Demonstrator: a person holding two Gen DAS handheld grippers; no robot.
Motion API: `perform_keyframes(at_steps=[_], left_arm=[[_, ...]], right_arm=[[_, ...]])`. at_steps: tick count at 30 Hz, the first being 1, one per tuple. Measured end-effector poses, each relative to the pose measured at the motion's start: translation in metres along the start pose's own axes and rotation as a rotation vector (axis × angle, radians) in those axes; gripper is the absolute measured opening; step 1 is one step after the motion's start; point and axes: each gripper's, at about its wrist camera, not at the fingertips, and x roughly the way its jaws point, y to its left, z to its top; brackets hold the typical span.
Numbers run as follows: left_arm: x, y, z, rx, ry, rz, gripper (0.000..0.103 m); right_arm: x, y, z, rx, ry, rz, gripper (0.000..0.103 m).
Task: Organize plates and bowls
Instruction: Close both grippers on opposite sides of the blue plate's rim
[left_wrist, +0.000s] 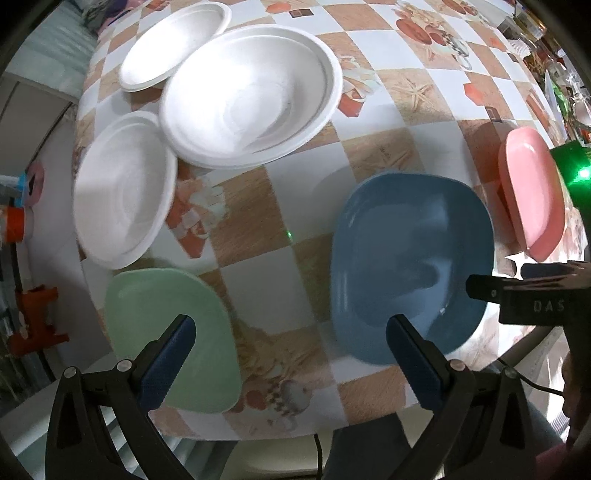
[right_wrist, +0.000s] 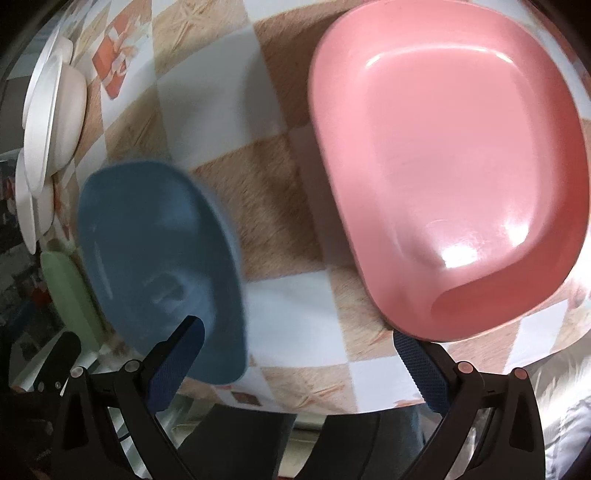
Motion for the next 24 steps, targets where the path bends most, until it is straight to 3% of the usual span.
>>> perform_keyframes(at_steps=[5, 13, 19, 24], left_arm=[[0.017, -0.010, 0.012, 0.011, 0.000, 0.017, 0.103], [0.042, -0.016, 0.019, -0.018, 0.017, 0.009, 0.103], [0.056, -0.017, 0.034, -0.029, 0.014, 0.017, 0.103], [0.059, -0.016, 0.047, -0.014, -0.023, 0.009, 0.103]], right_arm=[[-0.003, -0.008, 0.003, -0.005, -0.033, -0.084, 0.103], [-0.003, -0.019, -0.004, -0.032, -0.044, -0.140, 0.103], [-0.005, -0.002, -0.012, -0.057, -0.076, -0.107, 0.103], [-0.003, 0.008, -0.013, -0.020, -0.104, -0.146, 0.103]])
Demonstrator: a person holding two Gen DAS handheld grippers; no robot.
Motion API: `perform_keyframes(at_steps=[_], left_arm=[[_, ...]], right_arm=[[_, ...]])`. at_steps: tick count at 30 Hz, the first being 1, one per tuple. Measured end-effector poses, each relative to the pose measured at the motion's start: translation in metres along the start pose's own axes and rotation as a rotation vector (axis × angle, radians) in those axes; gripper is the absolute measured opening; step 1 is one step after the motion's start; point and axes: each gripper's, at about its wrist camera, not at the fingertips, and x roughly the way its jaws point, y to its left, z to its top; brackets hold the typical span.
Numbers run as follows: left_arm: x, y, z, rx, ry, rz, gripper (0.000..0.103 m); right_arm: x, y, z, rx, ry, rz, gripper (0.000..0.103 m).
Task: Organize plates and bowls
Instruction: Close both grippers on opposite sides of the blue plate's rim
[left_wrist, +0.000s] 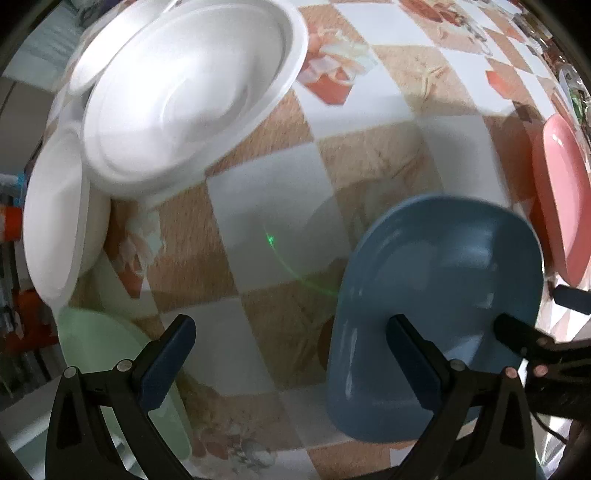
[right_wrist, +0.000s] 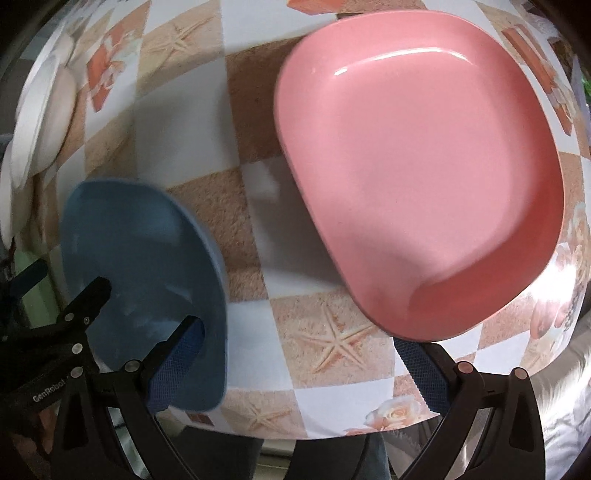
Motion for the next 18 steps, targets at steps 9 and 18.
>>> perform_keyframes(at_steps=[9, 18], left_arm=[[-0.004, 0.006, 0.018, 0.037, -0.015, -0.003, 0.103], [-0.018, -0.033, -0.010, 0.037, -0.011, -0.035, 0.080]], right_arm=[[0.001, 0.019, -0.016, -0.029, -0.027, -0.045, 0.103], [-0.011, 0.038, -0.033, -0.017, -0.029, 0.012, 0.079]])
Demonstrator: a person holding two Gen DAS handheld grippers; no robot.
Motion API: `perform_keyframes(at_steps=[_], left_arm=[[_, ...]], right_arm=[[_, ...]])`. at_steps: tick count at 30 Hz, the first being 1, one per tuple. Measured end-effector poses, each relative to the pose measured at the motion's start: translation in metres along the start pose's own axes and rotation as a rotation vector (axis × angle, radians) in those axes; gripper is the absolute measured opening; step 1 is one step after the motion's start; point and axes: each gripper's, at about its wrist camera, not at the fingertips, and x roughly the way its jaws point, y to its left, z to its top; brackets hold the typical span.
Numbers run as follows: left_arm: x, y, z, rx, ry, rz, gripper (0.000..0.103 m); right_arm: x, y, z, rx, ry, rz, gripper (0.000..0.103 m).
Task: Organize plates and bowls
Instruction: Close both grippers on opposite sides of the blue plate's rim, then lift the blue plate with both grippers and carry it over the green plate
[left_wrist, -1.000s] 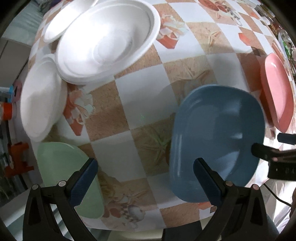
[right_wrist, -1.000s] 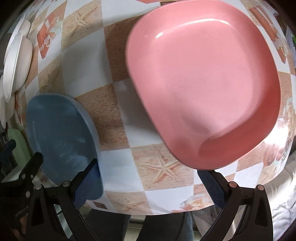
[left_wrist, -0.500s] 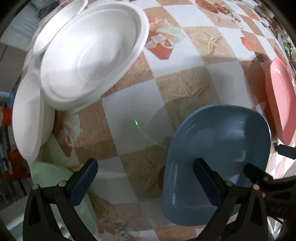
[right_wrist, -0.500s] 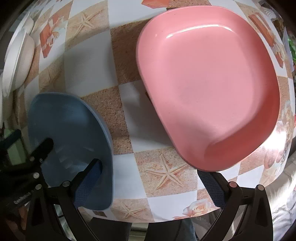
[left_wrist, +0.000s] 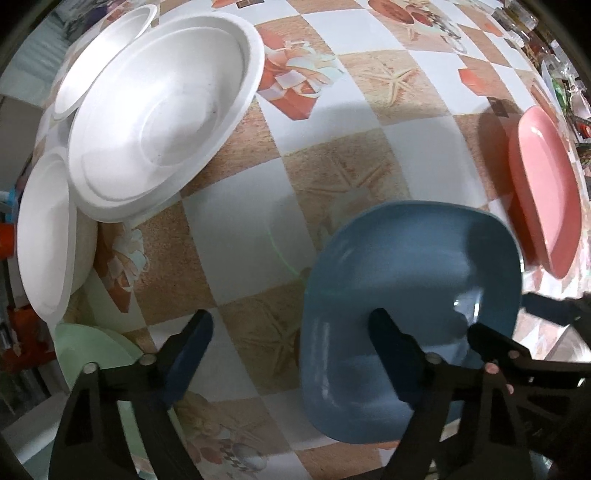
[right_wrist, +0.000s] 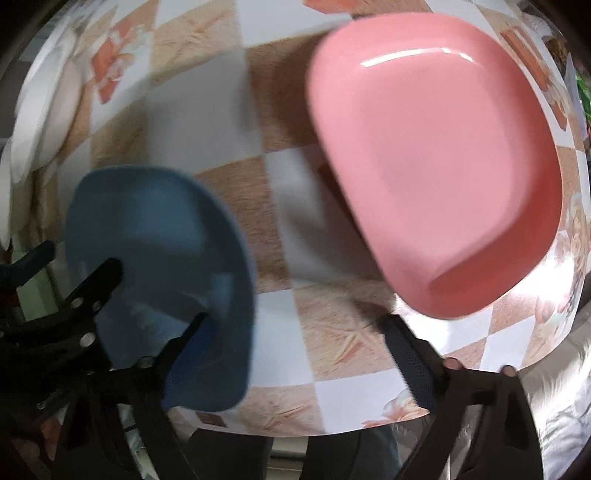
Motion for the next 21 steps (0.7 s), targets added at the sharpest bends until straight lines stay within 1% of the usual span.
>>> perform_keyframes(at_steps=[1, 2, 3, 4, 5, 6, 7, 8, 9, 11, 13, 17, 21], left_arm=[[-0.001, -0.004, -0.001, -0.006, -0.001, -0.018, 0.072], [-0.002, -0.006, -0.002, -0.013, 0.001, -0.039, 0.068], [-0.003, -0.007, -0.002, -0.018, 0.000, -0.049, 0.061], [-0.003, -0.009, -0.003, -0.021, -0.001, -0.053, 0.058], [-0.004, -0.012, -0.004, -0.018, 0.000, -0.053, 0.056], [-0.004, -0.015, -0.005, -0.015, 0.001, -0.057, 0.051], [-0.004, -0.017, -0.007, -0.009, 0.003, -0.061, 0.045], [-0.005, -0.020, -0.010, 0.006, 0.004, -0.061, 0.044], [-0.005, -0.022, -0.014, 0.019, 0.000, -0.044, 0.044], [-0.005, -0.020, -0.021, 0.011, -0.004, -0.034, 0.044], [-0.004, -0.010, -0.031, -0.027, 0.005, -0.030, 0.044], [-0.004, 0.016, -0.051, -0.096, 0.012, -0.011, 0.044], [-0.002, 0.043, -0.068, -0.179, 0.017, -0.005, 0.044]], right_arm=[[-0.004, 0.005, -0.002, -0.012, -0.017, 0.017, 0.065], [-0.007, 0.011, -0.005, -0.023, -0.026, 0.042, 0.052], [-0.008, 0.016, -0.007, -0.034, -0.027, 0.073, 0.046], [-0.008, 0.020, -0.008, -0.040, -0.020, 0.089, 0.039], [-0.009, 0.024, -0.010, -0.048, -0.015, 0.096, 0.038], [-0.010, 0.026, -0.010, -0.054, -0.012, 0.099, 0.037], [-0.010, 0.030, -0.013, -0.061, -0.004, 0.113, 0.031], [-0.011, 0.033, -0.013, -0.067, 0.004, 0.111, 0.031], [-0.010, 0.034, -0.016, -0.074, 0.010, 0.113, 0.031], [-0.008, 0.044, -0.023, -0.098, 0.021, 0.111, 0.031], [-0.003, 0.059, -0.025, -0.127, 0.026, 0.105, 0.031], [0.004, 0.099, -0.029, -0.187, 0.044, 0.123, 0.031], [0.003, 0.143, -0.033, -0.280, 0.049, 0.131, 0.031]])
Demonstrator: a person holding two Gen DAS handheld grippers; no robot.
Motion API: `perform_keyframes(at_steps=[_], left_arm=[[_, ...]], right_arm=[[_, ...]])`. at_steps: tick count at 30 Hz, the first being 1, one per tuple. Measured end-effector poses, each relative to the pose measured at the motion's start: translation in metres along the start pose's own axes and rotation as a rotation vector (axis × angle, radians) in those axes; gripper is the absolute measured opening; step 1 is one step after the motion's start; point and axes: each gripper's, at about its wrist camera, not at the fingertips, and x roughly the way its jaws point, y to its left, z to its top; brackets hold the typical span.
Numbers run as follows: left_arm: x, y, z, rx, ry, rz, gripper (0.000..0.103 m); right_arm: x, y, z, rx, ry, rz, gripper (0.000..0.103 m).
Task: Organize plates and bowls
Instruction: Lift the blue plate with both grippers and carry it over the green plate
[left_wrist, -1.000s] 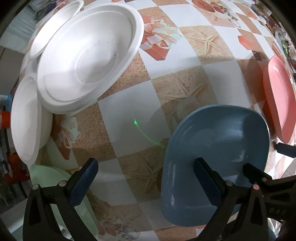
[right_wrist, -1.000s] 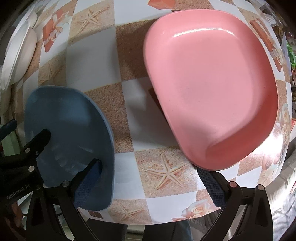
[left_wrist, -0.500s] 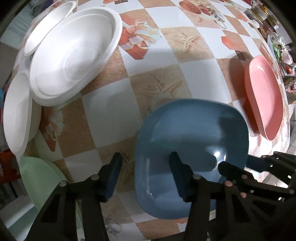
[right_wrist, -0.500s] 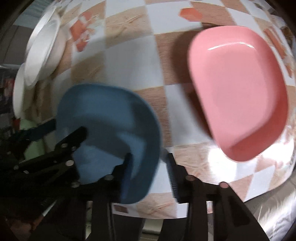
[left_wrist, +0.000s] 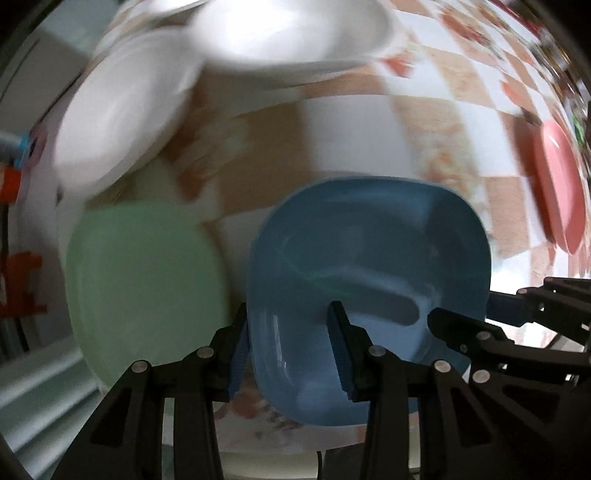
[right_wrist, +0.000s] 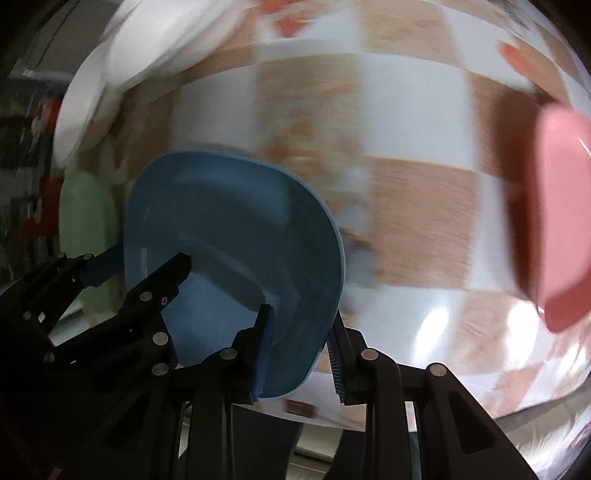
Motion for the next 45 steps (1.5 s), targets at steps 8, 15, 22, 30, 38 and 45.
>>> perform_keyframes(at_steps=[8, 15, 22, 30, 38, 45], left_arm=[[0.002, 0.007, -0.005, -0.052, 0.008, -0.014, 0.044], [0.009, 0.024, -0.005, -0.046, 0.004, -0.020, 0.044], [0.008, 0.028, -0.009, -0.023, -0.001, -0.019, 0.044], [0.013, 0.028, -0.005, -0.031, -0.009, -0.028, 0.044], [0.011, 0.030, -0.008, -0.038, -0.010, -0.028, 0.044], [0.012, 0.028, -0.010, -0.038, 0.015, -0.033, 0.043]], right_arm=[[0.032, 0.076, -0.005, -0.098, -0.001, -0.043, 0.031], [0.005, 0.038, 0.045, -0.086, 0.033, -0.036, 0.031], [0.013, 0.013, 0.040, -0.057, 0.058, -0.024, 0.031], [0.018, 0.005, 0.051, -0.057, 0.072, -0.032, 0.031], [0.019, -0.002, 0.060, -0.058, 0.064, -0.036, 0.031], [0.017, -0.001, 0.060, -0.051, 0.072, -0.030, 0.031]])
